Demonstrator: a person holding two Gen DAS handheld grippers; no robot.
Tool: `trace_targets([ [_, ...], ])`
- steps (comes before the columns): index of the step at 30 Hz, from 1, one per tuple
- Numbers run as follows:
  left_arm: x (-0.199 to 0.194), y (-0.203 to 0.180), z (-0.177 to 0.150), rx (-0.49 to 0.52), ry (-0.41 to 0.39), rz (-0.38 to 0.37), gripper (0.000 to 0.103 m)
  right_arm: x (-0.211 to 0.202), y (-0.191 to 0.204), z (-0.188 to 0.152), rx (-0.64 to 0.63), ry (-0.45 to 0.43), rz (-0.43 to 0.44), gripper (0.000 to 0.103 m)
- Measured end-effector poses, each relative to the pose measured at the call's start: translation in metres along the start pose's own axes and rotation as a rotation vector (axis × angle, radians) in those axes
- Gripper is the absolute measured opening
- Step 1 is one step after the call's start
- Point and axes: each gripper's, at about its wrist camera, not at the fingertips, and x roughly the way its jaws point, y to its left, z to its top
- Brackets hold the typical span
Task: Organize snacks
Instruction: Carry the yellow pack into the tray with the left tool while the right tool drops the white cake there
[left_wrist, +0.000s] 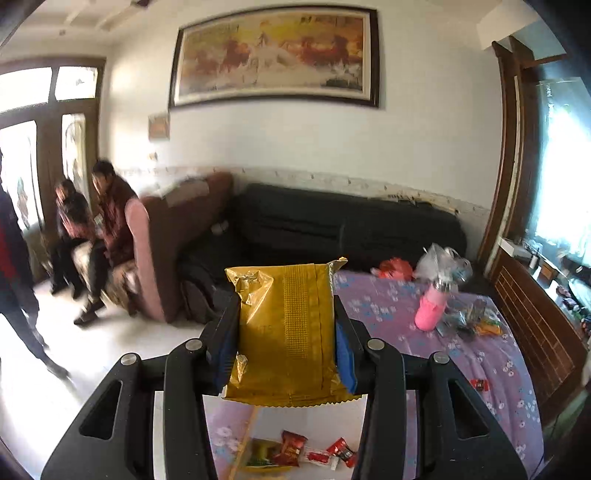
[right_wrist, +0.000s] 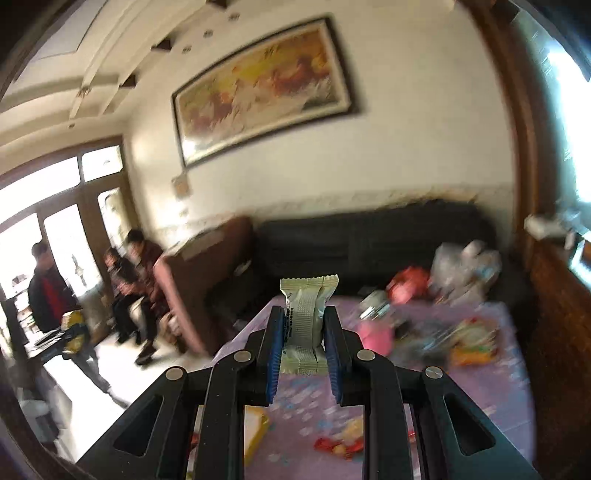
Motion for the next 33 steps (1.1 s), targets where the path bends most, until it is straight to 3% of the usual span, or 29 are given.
trace_targets([
  [9,0.137,0.012,-0.122,-0.100,0.284,-0.104,0.043,0.198,0.080,-0.146,-0.059,0.405,0.168,0.021],
  [16,0.207,0.018,-0.165,-0.119,0.478,-0.101,0.043,0.294,0.139,-0.237,-0.138,0.599,0.202,0.021],
  [21,0.233,0.027,-0.182,-0.163,0.567,-0.118,0.043,0.319,0.149,-0.257,-0.134,0.646,0.201,0.021],
  [25,0.235,0.027,-0.183,-0.158,0.565,-0.117,0.044,0.329,0.146,-0.262,-0.141,0.660,0.194,0.021],
  [29,0.236,0.028,-0.184,-0.169,0.575,-0.129,0.054,0.325,0.149,-0.259,-0.135,0.657,0.194,0.025],
  [31,0.233,0.031,-0.182,-0.190,0.579,-0.131,0.055,0.324,0.150,-0.257,-0.134,0.656,0.194,0.038],
  [33,0.224,0.031,-0.179,-0.190,0.570,-0.123,0.055,0.316,0.150,-0.254,-0.140,0.637,0.194,0.040],
])
